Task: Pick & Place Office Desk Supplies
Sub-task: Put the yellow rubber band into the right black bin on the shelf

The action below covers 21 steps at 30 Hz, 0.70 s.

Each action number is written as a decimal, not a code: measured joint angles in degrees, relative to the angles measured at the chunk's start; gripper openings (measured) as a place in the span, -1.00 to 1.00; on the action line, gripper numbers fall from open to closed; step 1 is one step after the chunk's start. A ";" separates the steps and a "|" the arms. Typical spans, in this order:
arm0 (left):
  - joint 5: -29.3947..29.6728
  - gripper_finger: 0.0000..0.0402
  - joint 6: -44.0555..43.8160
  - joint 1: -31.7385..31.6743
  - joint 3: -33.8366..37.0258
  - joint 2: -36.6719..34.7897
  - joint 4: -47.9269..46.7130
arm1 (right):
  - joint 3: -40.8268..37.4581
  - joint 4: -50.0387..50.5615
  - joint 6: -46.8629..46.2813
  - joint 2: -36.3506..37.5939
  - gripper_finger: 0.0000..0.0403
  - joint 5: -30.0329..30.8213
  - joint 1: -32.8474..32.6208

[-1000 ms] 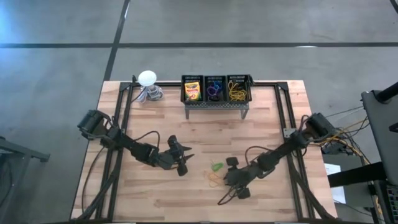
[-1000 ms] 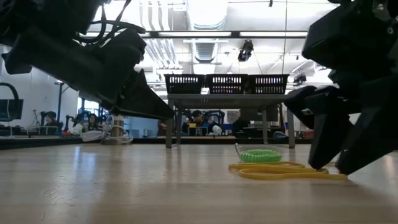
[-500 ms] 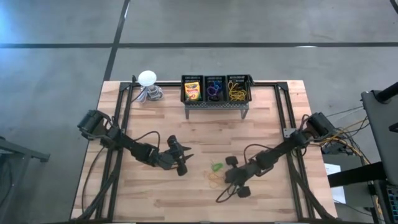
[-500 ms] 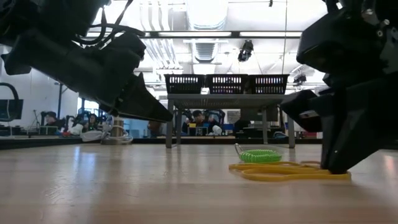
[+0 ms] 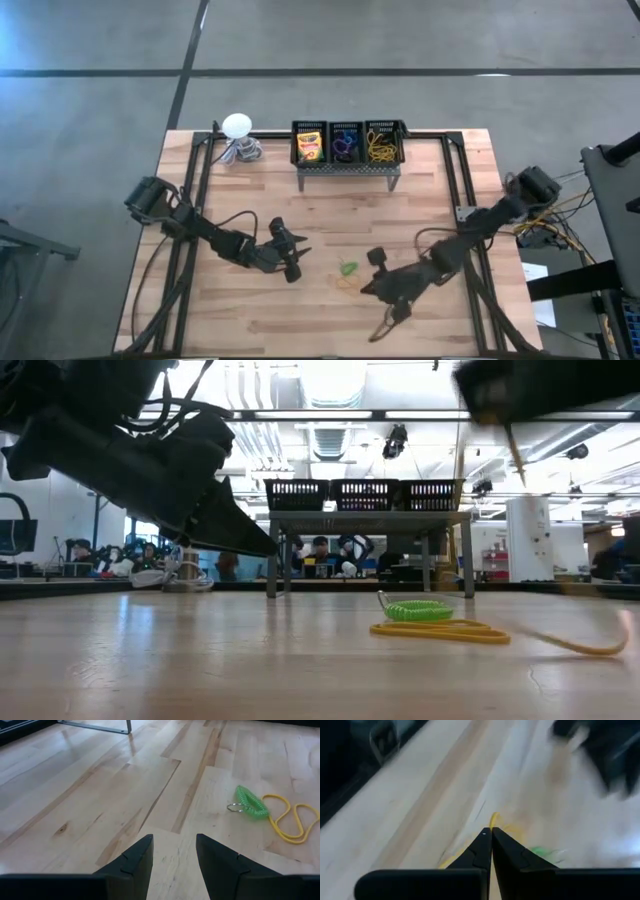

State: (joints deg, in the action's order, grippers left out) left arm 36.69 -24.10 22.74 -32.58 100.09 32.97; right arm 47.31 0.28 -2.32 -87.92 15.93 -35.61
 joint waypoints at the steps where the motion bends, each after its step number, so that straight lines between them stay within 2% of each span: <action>1: 0.00 -0.23 0.00 0.00 0.00 0.00 -0.01 | 0.14 -0.32 1.11 1.59 -0.96 2.07 -0.22; 12: -0.01 -0.23 0.00 0.00 0.00 0.00 -0.19 | 0.26 -0.93 11.22 16.83 -0.96 27.68 0.71; 16: -0.02 -0.23 0.00 0.00 0.00 0.00 -0.17 | 0.24 -0.88 14.66 22.02 -0.96 32.30 4.32; 21: -0.02 -0.23 0.00 0.02 0.00 0.00 -0.17 | 0.24 -0.94 18.38 28.53 -0.96 33.11 12.60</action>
State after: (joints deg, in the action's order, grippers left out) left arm 36.67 -24.10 22.76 -32.58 100.09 32.80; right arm 47.55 -0.67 16.06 -59.38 49.04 -23.00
